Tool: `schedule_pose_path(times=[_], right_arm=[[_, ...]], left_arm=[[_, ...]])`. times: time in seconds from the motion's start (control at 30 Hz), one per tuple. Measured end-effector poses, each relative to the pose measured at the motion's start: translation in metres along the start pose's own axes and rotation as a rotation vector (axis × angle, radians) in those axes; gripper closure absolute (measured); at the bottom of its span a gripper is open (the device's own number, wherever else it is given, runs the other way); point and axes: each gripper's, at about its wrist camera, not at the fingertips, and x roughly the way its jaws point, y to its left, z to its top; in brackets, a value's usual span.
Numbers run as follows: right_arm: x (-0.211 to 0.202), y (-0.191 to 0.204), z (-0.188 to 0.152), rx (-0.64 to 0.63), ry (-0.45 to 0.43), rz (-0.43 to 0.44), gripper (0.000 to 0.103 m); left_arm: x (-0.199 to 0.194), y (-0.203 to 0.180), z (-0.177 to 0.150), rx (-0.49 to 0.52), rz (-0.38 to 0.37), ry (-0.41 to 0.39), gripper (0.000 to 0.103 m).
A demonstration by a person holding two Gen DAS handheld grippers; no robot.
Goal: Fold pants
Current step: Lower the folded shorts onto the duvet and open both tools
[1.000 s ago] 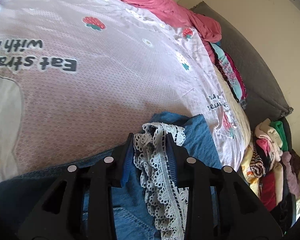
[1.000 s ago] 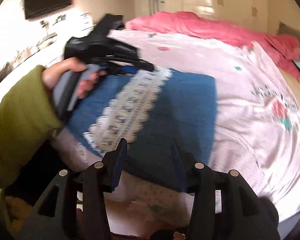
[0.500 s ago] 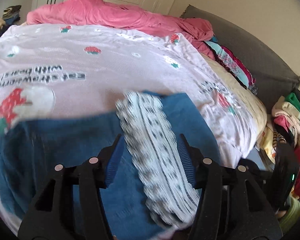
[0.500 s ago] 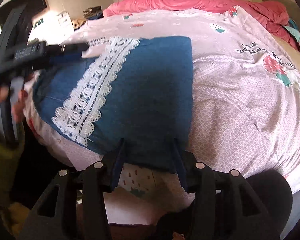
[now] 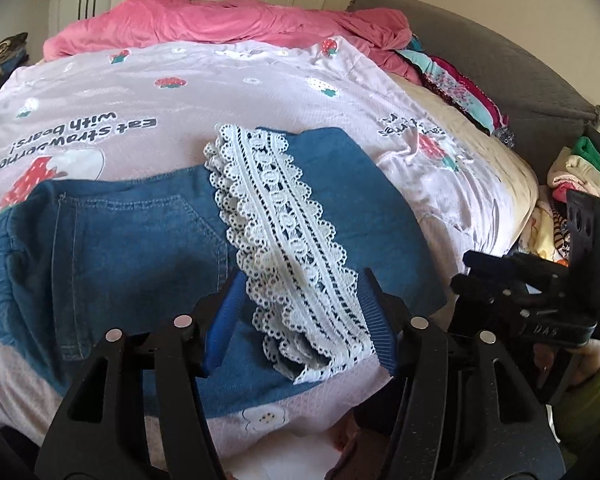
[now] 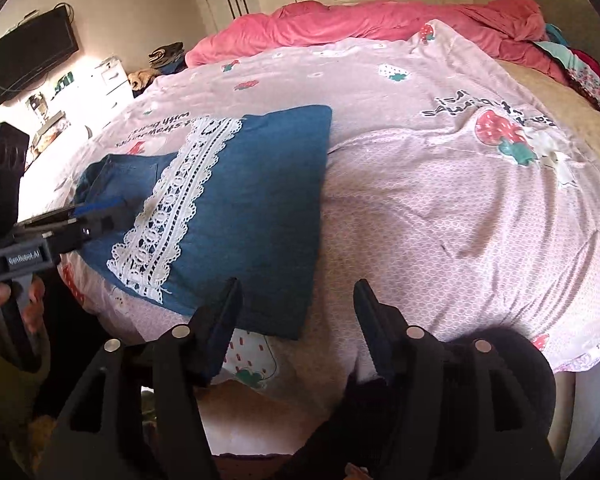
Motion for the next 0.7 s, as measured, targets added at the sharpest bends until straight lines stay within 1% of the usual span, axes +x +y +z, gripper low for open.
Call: schedule_pose_path(times=[0.07,0.13,0.17,0.2,0.3,0.33,0.37,0.4,0.47,0.53,0.7], right_arm=[[-0.004,-0.001,0.000,0.002,-0.007,-0.008,0.041],[-0.006,-0.002,0.002,0.012,-0.016,-0.007,0.032],[-0.008,-0.003,0.003,0.023,-0.019,-0.005,0.029],[-0.009,-0.003,0.004,0.028,-0.021,-0.006,0.024],[-0.012,-0.003,0.009,0.020,-0.026,-0.016,0.024],[-0.014,-0.002,0.011,0.018,-0.032,-0.019,0.022],[-0.016,-0.001,0.014,0.018,-0.041,-0.019,0.018],[-0.018,0.000,0.016,0.018,-0.051,-0.018,0.009],[-0.023,0.002,0.020,0.017,-0.073,-0.018,0.008],[-0.025,0.006,0.025,0.009,-0.079,-0.015,0.008],[-0.024,0.018,0.035,-0.023,-0.085,-0.016,0.006]], left_arm=[[-0.001,0.000,-0.001,-0.003,0.006,0.001,0.051],[-0.003,0.001,-0.002,-0.004,0.011,0.002,0.049],[-0.004,0.000,-0.002,-0.002,0.014,0.004,0.048],[-0.005,0.000,-0.002,0.001,0.015,0.003,0.044],[-0.010,-0.002,-0.003,0.008,0.027,-0.004,0.041],[-0.011,-0.002,-0.003,0.009,0.031,-0.006,0.038],[-0.013,-0.002,-0.003,0.010,0.038,-0.009,0.037],[-0.015,-0.001,-0.003,0.012,0.043,-0.013,0.034],[-0.020,0.000,-0.002,0.013,0.056,-0.023,0.031],[-0.025,0.002,-0.002,0.012,0.064,-0.032,0.025],[-0.040,0.013,-0.002,-0.006,0.094,-0.065,0.020]])
